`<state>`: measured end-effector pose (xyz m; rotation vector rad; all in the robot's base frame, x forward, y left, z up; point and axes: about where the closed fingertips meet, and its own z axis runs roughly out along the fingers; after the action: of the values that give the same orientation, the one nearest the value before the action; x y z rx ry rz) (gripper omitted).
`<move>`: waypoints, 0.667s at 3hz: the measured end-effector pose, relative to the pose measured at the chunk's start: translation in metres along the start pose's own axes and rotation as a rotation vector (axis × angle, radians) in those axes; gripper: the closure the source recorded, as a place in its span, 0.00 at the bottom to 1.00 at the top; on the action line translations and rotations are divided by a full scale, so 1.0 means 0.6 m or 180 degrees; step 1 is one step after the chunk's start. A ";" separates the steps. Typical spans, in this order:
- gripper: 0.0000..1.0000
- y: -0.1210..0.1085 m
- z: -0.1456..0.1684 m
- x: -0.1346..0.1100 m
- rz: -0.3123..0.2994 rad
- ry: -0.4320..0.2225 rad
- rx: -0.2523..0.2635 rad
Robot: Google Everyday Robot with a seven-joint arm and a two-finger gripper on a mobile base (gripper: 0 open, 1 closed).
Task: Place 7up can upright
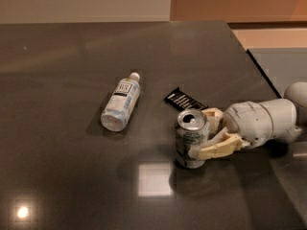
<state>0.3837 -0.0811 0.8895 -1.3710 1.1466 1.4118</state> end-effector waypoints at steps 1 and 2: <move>0.13 0.000 -0.002 0.007 -0.0042 -0.0010 0.0038; 0.00 -0.001 -0.002 0.015 -0.0056 0.0014 0.0062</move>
Offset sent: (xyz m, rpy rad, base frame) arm -0.0014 -0.0066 -0.0175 -0.0075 -0.0211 -0.0227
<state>0.3840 -0.0824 0.8804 -1.3682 1.1454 1.3825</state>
